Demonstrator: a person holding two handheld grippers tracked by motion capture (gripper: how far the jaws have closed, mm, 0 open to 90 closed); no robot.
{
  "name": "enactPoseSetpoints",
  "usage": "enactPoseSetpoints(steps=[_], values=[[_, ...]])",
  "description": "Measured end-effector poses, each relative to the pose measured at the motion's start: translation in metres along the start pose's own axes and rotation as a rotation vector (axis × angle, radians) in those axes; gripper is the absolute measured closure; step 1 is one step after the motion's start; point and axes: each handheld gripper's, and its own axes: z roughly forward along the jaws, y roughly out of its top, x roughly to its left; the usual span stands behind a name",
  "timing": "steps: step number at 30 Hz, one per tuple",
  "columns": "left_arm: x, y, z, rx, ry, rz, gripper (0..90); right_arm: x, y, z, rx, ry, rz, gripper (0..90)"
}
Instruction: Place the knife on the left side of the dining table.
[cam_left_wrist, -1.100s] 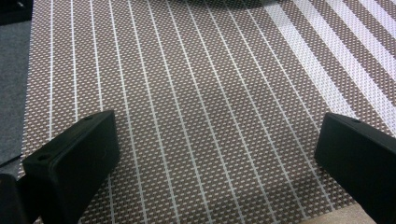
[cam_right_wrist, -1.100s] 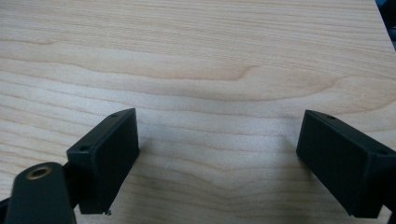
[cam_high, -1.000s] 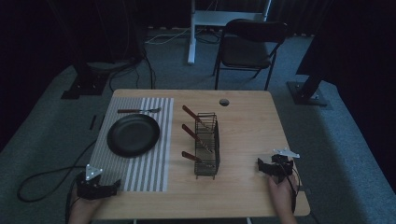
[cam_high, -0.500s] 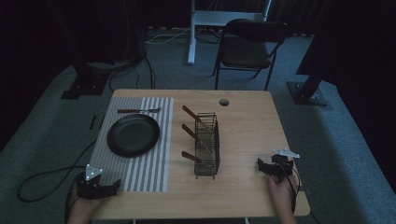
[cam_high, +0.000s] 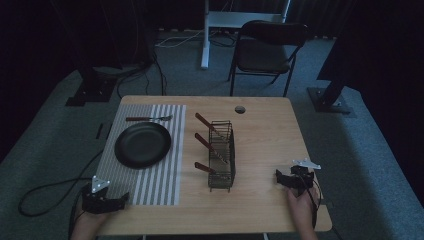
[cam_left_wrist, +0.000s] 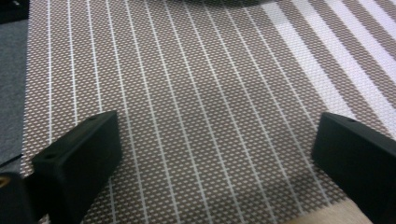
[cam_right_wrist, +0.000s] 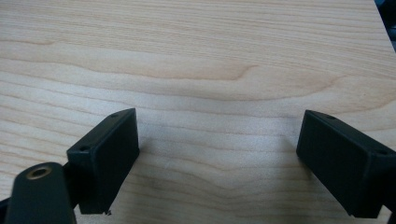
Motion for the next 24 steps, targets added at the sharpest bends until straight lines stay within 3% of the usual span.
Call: enactPoseSetpoints(steps=[10, 24], values=[[-0.008, 0.006, -0.005, 0.0, -0.041, 0.007, 3.2, 0.0, 0.0, 0.0, 0.0, 0.0, 0.0, 12.0], [-0.04, 0.023, -0.014, -0.024, -0.118, 0.076, 3.3, 0.0, 0.0, 0.0, 0.0, 0.0, 0.0, 12.0]])
